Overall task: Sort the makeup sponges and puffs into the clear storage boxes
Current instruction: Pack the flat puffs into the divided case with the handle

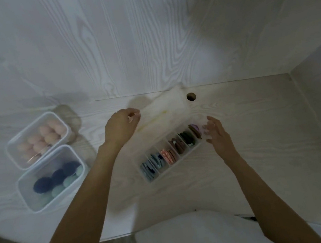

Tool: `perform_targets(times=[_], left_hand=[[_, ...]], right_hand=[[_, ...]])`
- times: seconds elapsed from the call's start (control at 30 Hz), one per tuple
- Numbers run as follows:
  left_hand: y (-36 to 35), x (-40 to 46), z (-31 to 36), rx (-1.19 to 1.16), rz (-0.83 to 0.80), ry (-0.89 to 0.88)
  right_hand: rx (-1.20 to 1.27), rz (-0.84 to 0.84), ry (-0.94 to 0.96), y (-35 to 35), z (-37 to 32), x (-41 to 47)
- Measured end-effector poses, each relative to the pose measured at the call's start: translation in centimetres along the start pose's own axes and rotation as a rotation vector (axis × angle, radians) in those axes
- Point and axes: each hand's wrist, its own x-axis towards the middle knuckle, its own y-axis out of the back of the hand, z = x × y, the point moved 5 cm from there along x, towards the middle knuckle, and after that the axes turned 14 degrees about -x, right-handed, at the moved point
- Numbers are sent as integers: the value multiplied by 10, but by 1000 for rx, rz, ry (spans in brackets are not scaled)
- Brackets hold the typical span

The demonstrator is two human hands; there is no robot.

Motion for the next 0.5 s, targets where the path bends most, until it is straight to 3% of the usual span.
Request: perform_targets(times=[0.1, 0.2, 0.3, 0.5], left_hand=[[6, -33, 39, -78, -73, -101], [-26, -71, 50, -75, -222, -203], [-54, -90, 39, 108, -122, -352], [-89, -100, 5, 303, -164, -170]], right_hand=[[194, 0, -92, 2, 8, -6], [139, 15, -119, 7, 19, -14], [13, -4, -107, 10, 22, -19], [-279, -64, 221, -8, 8, -32]])
